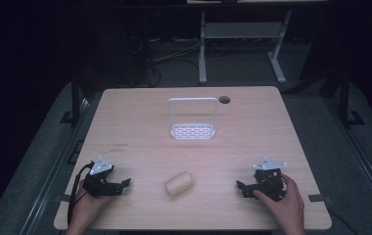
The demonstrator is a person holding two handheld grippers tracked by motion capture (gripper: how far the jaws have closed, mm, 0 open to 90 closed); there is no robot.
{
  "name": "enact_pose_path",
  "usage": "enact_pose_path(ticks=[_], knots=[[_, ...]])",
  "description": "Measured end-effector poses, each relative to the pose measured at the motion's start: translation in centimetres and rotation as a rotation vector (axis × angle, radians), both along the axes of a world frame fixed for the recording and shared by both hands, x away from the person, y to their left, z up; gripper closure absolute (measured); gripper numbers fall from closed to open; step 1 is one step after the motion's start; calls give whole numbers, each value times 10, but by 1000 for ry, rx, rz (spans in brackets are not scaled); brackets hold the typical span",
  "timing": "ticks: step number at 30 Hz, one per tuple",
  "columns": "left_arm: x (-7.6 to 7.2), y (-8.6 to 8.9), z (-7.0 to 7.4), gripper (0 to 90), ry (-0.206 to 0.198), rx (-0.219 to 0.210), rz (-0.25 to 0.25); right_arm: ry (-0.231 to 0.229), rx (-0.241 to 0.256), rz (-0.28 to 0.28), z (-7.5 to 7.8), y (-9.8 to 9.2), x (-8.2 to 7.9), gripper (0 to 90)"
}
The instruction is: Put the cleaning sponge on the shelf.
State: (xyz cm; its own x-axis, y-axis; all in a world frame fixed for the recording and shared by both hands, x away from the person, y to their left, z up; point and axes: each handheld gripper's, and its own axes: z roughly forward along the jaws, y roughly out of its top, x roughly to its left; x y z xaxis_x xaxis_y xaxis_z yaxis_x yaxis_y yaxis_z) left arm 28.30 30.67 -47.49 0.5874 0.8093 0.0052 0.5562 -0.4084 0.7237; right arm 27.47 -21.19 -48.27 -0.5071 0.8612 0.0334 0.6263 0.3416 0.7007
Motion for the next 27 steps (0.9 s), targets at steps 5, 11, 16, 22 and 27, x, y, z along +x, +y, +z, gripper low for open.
enact_pose_path(ticks=[5, 11, 16, 22, 27], knots=[[1, 0, 0, 130, 0, 1, -8, -1, 0, 1, 0, 0, 0, 10], [0, -1, 1, 132, 6, -4, -27, -1, 0, 0, 0, 0, 0, 9], [-2, -3, 7, 134, -8, -14, -41, -1, -1, 0, 0, 0, 0, 10], [-5, -8, 11, 135, -15, -9, -67, 0, -1, 0, 0, 0, 0, 10], [-8, -10, 14, 136, -25, -6, -89, -1, 0, 0, 0, 0, 0, 10]])
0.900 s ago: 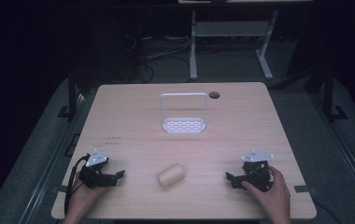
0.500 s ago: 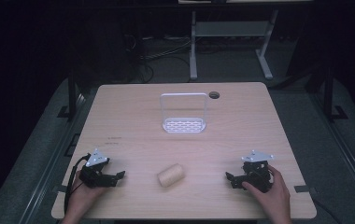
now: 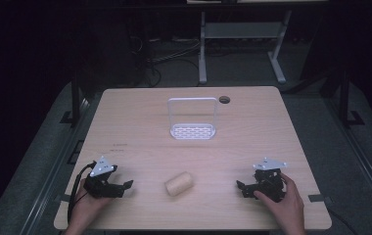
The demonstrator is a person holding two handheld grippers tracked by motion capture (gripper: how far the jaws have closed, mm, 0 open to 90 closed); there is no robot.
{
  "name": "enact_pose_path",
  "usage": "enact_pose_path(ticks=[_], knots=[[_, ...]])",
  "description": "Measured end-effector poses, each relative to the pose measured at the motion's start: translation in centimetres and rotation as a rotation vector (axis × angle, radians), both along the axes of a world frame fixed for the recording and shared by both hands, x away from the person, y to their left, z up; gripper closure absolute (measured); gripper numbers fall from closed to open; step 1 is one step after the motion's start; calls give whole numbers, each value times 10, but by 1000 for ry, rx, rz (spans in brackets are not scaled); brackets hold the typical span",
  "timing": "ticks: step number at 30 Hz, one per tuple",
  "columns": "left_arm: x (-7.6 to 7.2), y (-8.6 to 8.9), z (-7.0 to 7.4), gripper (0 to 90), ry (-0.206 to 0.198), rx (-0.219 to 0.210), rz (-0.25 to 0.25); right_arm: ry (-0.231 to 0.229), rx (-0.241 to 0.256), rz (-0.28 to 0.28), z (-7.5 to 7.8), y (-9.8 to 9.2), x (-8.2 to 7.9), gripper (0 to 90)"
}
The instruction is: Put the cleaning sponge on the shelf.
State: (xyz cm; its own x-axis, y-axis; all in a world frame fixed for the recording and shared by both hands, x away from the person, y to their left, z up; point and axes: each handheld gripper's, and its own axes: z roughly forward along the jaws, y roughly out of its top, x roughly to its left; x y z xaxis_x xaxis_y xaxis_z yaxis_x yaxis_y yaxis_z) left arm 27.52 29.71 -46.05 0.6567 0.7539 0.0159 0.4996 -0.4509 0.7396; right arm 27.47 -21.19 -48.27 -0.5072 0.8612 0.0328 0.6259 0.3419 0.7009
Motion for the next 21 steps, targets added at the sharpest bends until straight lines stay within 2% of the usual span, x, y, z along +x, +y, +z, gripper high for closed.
enact_pose_path(ticks=[11, 21], knots=[[-5, -10, 5, 139, -1, -12, -50, 0, 0, 0, 0, 0, 0, 10], [-9, -18, 7, 139, -2, -6, -93, 0, 0, 0, 0, 0, 0, 10]])
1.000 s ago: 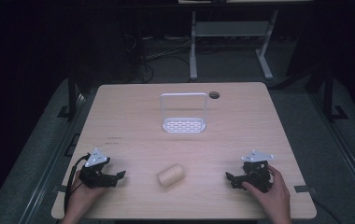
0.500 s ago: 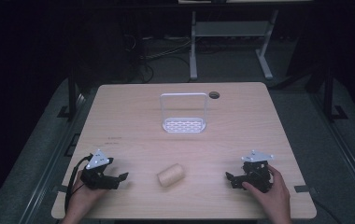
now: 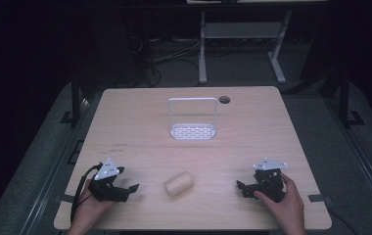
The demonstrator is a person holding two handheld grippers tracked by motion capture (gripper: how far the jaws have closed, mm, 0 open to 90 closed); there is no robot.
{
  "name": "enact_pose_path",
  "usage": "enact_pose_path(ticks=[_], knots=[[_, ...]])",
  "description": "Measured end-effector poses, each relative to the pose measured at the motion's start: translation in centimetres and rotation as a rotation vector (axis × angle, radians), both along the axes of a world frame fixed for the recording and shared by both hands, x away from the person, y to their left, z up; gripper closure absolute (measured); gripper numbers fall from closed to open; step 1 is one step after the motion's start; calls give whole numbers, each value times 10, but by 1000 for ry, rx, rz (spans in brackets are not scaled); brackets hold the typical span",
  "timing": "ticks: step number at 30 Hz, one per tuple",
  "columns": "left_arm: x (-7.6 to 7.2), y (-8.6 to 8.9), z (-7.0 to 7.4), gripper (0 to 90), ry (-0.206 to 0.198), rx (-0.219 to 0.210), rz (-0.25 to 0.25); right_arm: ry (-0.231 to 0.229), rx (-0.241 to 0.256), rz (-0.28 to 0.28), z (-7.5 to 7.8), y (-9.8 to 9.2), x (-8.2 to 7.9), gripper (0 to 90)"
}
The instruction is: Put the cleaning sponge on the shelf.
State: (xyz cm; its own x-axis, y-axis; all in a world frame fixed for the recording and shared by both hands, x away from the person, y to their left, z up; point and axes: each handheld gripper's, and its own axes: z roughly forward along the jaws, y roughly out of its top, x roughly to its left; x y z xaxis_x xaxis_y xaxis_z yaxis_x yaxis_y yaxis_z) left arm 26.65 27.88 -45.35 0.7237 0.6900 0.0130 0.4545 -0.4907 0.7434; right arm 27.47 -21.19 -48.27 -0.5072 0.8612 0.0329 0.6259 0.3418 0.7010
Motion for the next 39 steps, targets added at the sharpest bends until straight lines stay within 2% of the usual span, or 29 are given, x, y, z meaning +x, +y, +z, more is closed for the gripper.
enact_pose_path(ticks=[7, 17, 23, 39], knots=[[-3, -6, 0, 139, 2, -1, -28, 0, 0, 0, 0, 0, 0, 10], [-7, -15, 2, 140, -2, 0, -89, 0, 0, 0, 0, 0, 0, 10], [-10, -23, 3, 140, 9, -5, -130, 0, 0, 0, 0, 0, 0, 10], [-16, -41, 6, 140, 23, -25, -189, 0, 0, 0, 0, 0, 0, 9]])
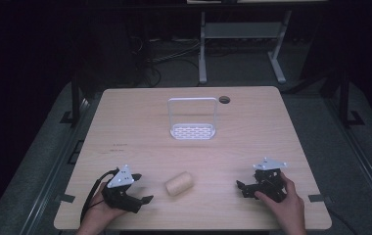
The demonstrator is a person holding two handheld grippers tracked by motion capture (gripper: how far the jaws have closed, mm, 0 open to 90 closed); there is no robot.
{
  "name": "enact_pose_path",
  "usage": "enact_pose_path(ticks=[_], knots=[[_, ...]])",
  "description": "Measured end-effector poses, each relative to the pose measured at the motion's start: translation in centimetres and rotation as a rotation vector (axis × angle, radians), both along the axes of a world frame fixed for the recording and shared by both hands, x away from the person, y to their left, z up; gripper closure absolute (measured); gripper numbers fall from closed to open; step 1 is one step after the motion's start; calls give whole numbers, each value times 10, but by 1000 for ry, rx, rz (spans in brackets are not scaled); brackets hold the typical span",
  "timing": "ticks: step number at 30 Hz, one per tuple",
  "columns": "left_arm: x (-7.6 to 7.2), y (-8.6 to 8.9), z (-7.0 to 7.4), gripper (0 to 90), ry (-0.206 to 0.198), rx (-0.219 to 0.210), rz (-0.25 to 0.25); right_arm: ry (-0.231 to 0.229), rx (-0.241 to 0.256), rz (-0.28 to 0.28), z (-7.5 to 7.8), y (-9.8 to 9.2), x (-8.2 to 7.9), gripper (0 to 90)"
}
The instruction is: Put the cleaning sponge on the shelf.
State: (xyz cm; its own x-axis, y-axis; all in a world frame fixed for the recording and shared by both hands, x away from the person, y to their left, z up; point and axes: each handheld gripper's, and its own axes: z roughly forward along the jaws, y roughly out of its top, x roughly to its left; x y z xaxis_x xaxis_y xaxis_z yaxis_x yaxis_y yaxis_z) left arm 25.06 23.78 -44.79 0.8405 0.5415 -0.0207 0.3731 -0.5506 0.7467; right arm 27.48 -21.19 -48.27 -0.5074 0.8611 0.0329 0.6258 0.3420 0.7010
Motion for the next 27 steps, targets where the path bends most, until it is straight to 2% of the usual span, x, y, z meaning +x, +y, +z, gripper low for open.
enact_pose_path(ticks=[19, 27], knots=[[2, -21, 7, 140, 2, -5, -46, 0, 0, 0, 0, 0, 0, 9], [5, -31, 14, 140, -5, -20, -69, 0, 0, 0, 0, 0, 0, 10]])
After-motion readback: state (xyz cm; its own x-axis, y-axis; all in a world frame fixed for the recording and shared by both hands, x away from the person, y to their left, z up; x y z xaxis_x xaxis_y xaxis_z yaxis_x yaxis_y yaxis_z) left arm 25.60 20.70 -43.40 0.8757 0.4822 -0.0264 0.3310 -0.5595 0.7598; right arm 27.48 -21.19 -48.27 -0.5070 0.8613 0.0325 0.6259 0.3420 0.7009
